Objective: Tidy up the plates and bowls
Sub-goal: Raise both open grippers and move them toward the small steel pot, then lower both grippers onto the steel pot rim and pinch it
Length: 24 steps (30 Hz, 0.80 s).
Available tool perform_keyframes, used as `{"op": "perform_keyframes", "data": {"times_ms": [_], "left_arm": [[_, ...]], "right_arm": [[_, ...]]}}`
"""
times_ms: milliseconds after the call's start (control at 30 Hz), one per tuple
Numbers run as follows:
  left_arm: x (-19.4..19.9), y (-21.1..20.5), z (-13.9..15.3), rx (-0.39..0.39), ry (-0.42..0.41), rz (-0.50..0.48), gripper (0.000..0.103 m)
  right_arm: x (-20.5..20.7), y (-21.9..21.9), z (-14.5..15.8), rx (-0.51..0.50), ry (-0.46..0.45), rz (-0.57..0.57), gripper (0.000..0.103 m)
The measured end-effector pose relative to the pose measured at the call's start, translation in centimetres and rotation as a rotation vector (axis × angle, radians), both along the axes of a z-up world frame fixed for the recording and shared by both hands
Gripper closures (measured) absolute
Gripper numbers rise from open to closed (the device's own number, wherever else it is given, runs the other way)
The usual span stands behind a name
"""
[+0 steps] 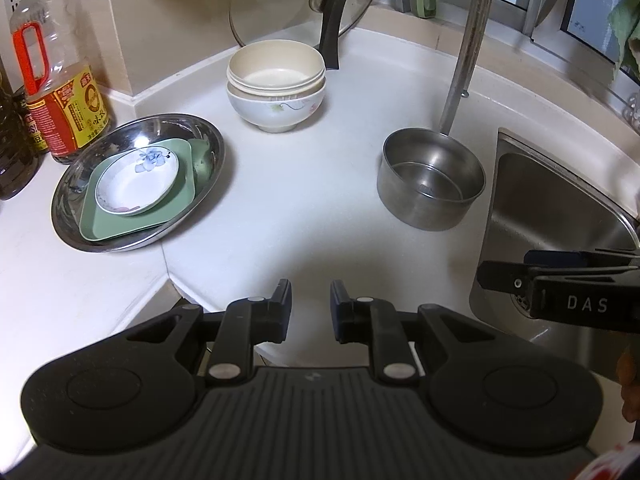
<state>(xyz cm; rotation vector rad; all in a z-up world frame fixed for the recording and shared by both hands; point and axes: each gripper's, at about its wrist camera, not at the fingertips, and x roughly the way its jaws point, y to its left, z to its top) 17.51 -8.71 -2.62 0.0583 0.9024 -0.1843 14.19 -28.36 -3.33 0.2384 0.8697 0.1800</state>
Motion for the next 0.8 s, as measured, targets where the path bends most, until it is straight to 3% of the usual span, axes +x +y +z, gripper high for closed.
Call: {"op": "perform_keyframes", "data": {"times_ms": [400, 800], "left_arm": [[1.6, -0.6, -0.5, -0.011, 0.017, -0.048, 0.085], [4.4, -2.5, -0.5, -0.066, -0.003, -0.155, 0.085]], "right_arm": [[1.2, -0.5, -0.5, 0.001, 0.016, -0.048, 0.041], [2.4, -1.6, -0.3, -0.001, 0.001, -0.141, 0.041]]}}
